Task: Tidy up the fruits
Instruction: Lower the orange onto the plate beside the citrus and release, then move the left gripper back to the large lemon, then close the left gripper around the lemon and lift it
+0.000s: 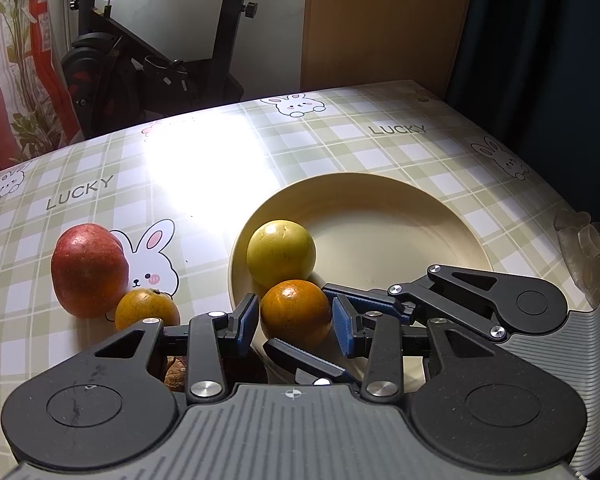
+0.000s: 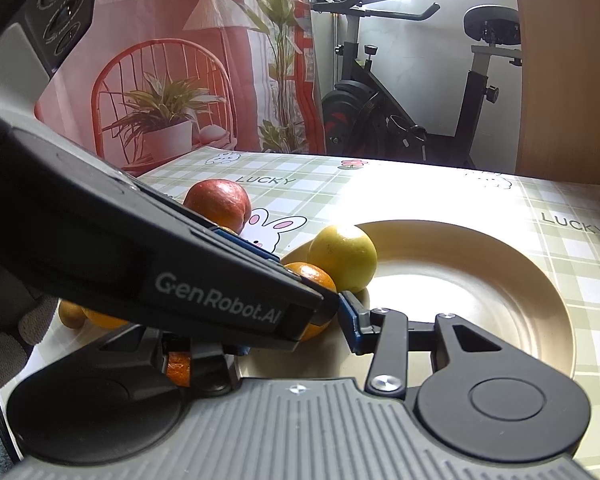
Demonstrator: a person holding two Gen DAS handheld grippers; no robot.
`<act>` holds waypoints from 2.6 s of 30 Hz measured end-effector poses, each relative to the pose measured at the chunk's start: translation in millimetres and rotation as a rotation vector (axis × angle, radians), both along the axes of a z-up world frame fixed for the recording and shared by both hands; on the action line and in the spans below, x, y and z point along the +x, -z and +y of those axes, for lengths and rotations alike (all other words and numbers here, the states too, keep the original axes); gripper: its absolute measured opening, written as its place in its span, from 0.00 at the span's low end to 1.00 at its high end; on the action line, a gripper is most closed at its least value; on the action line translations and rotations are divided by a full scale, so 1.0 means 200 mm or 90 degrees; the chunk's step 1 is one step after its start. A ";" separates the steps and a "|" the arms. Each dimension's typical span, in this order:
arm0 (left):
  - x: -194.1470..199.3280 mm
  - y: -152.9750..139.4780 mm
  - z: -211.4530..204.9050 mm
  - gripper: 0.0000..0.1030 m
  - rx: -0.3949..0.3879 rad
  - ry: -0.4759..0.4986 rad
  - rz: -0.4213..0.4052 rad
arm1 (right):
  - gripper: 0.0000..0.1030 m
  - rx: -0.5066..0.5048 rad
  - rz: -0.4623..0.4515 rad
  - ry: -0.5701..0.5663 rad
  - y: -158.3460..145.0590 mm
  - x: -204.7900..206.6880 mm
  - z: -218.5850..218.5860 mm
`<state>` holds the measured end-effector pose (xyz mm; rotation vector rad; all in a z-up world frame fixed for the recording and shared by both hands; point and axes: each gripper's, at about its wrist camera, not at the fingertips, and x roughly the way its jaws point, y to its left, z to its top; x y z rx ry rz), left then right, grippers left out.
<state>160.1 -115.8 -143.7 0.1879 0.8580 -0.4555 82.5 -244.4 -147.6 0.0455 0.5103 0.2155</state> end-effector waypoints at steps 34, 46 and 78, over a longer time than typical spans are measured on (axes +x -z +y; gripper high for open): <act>-0.31 -0.23 0.83 0.42 -0.180 -0.243 -0.086 | 0.47 0.081 -0.038 0.041 -0.09 -0.25 -0.01; -0.37 -0.35 1.04 0.53 -0.177 -0.256 -0.127 | 0.52 0.023 -0.023 -0.065 -0.17 -0.17 0.32; -0.29 -0.02 0.79 0.39 -0.138 -0.110 -0.033 | 0.48 -0.147 0.024 -0.192 -0.05 -0.03 0.73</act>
